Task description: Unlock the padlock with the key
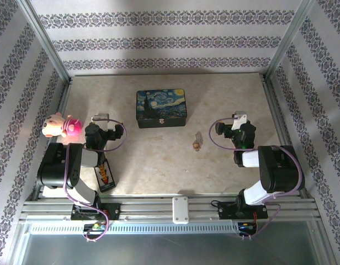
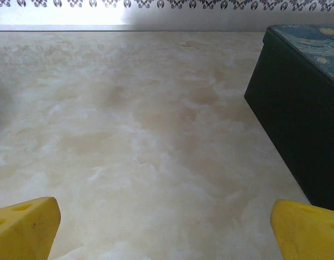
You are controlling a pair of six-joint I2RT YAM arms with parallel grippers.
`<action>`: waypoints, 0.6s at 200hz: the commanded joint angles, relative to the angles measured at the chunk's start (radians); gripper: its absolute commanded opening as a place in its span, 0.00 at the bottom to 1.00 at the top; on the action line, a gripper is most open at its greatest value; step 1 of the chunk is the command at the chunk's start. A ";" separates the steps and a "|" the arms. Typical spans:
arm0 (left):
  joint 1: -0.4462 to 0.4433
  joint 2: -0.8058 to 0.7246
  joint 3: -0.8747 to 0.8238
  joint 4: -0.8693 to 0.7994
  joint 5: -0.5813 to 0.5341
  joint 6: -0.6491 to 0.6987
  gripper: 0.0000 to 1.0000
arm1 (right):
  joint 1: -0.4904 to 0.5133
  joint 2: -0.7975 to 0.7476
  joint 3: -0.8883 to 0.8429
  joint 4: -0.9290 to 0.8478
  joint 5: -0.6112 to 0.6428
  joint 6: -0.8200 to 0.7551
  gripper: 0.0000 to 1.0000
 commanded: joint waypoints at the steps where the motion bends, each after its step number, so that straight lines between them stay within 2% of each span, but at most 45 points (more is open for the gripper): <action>1: 0.017 -0.009 0.004 -0.011 0.012 0.014 0.99 | -0.007 -0.006 0.020 0.006 0.018 0.007 0.98; 120: 0.017 -0.009 0.005 -0.012 0.007 0.012 0.99 | -0.007 -0.005 0.020 0.006 0.018 0.007 0.98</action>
